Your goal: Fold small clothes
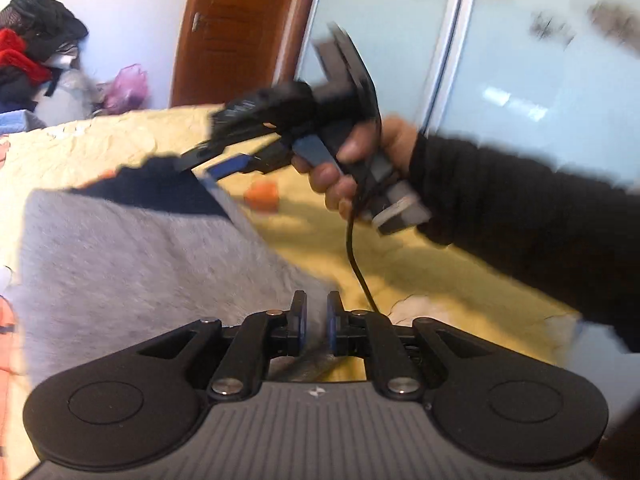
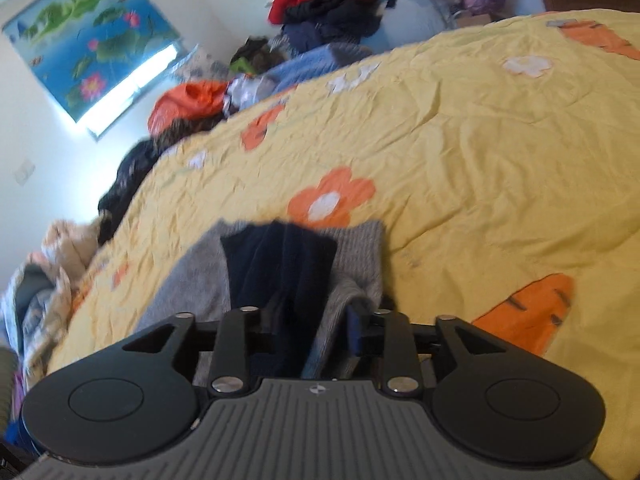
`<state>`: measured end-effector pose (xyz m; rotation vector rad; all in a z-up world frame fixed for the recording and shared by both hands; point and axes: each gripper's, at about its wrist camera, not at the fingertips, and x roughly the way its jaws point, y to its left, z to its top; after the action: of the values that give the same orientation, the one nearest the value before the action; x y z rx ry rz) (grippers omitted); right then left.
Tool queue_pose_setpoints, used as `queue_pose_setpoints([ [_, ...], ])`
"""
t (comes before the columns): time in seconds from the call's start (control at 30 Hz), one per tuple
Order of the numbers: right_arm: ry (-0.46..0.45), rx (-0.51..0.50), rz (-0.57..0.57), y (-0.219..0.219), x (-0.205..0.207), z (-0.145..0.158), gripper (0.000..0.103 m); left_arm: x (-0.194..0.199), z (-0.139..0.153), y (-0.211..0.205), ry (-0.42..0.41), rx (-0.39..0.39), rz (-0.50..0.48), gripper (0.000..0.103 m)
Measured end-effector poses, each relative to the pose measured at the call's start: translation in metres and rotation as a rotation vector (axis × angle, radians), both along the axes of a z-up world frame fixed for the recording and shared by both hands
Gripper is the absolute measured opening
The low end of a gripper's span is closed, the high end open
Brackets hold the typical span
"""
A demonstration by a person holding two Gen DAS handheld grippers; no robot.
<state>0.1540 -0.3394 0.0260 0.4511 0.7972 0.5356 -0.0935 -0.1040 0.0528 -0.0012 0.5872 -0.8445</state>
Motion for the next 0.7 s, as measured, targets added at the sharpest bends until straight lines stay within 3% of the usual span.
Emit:
queue_pose_setpoints([
  [0.07, -0.044, 0.037, -0.026, -0.008, -0.004, 0.011, 0.049, 0.000, 0.011, 0.026, -0.028, -0.023, 0.044, 0.026],
  [0.13, -0.063, 0.047, 0.002, -0.004, -0.004, 0.018, 0.050, 0.003, 0.018, 0.046, -0.087, -0.006, 0.152, 0.073],
  [0.17, -0.065, 0.033, 0.019, 0.000, -0.003, 0.019, 0.050, 0.004, 0.016, 0.053, -0.123, 0.003, 0.206, 0.080],
  [0.23, -0.052, -0.003, 0.047, 0.012, 0.003, 0.017, 0.050, 0.012, 0.011, 0.057, -0.143, 0.046, 0.265, 0.082],
  [0.33, -0.003, -0.048, 0.044, 0.026, 0.016, 0.003, 0.050, 0.026, -0.010, 0.051, -0.102, 0.119, 0.273, 0.082],
  [0.4, 0.014, -0.056, 0.059, 0.032, 0.016, -0.003, 0.023, 0.025, -0.019, 0.040, -0.104, 0.162, 0.260, 0.082],
  [0.43, 0.006, -0.072, 0.057, 0.034, 0.015, -0.002, 0.018, 0.021, -0.021, 0.034, -0.123, 0.168, 0.247, 0.082],
  [0.53, -0.032, -0.127, 0.022, 0.024, 0.011, 0.001, 0.016, 0.024, -0.032, 0.023, -0.058, 0.165, 0.161, 0.082],
  [0.63, 0.030, -0.092, -0.003, 0.010, 0.015, -0.017, 0.016, 0.025, -0.044, 0.012, -0.115, 0.211, 0.161, 0.083],
  [0.7, 0.020, -0.082, 0.001, 0.014, 0.006, -0.014, 0.023, 0.025, -0.034, 0.019, -0.098, 0.160, 0.146, 0.083],
])
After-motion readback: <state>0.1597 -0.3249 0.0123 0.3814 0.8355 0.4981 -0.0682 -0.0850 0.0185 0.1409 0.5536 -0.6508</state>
